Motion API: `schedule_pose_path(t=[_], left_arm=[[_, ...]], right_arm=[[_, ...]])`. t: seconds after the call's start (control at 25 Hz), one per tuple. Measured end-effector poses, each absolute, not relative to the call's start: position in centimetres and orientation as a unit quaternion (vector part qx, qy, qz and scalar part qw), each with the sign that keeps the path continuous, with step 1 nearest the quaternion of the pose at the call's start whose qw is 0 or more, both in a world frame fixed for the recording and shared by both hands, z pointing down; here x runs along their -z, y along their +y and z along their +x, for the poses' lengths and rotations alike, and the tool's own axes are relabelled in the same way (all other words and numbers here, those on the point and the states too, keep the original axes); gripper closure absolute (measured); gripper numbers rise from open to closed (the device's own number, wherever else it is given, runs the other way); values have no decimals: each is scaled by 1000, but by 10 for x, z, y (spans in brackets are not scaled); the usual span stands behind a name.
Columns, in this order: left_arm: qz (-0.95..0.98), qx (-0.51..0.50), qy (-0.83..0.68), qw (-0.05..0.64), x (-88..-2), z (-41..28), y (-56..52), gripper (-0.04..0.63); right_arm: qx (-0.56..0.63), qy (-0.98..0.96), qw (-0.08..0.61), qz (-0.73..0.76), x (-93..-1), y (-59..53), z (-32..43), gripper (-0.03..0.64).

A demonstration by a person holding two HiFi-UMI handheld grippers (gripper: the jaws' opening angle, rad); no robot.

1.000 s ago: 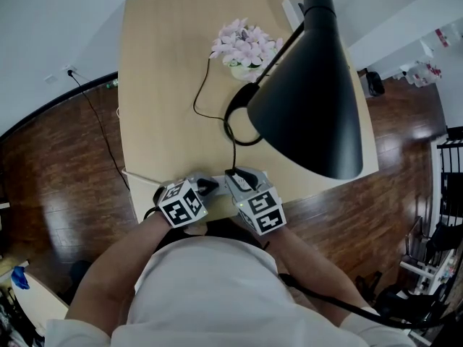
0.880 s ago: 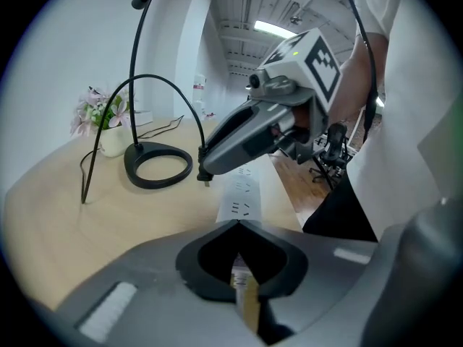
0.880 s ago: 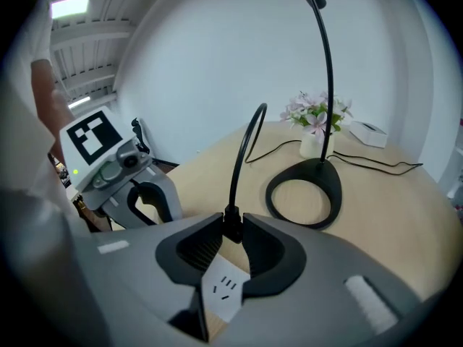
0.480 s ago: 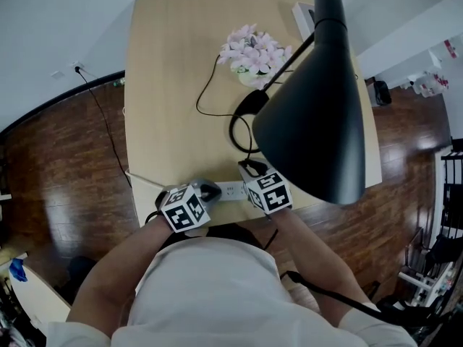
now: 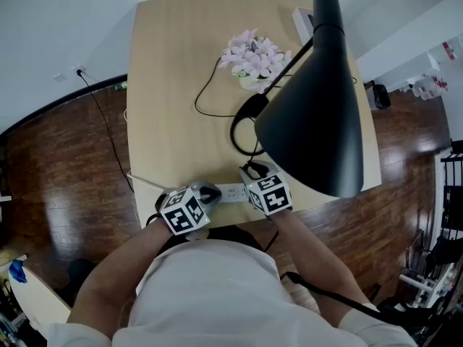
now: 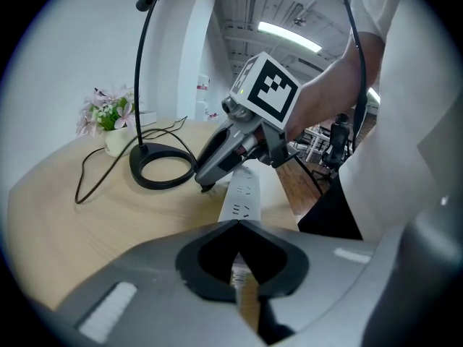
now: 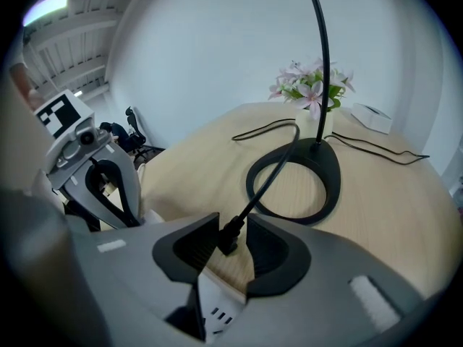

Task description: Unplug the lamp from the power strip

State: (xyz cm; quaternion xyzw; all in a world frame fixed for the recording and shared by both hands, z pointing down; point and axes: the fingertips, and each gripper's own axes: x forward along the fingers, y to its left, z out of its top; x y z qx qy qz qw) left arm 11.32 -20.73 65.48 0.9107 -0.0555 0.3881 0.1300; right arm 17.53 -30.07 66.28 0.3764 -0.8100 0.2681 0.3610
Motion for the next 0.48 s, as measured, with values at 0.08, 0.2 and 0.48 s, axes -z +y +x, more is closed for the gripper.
schedule_pose_path(t=[0.08,0.2,0.48], left_arm=[[914,-379,-61,129,-649,108,-209,591],[920,-359,-77,138,-636,95,-212,591],[939,-294,-102,150,-583,50,-212,591]], right_arm=[[-267,-806,361,386,-662,-300,178,485],[-267,-796,359,408,-658,-297,185,482],[-266,-772,339,467,-630,-270,199,480]])
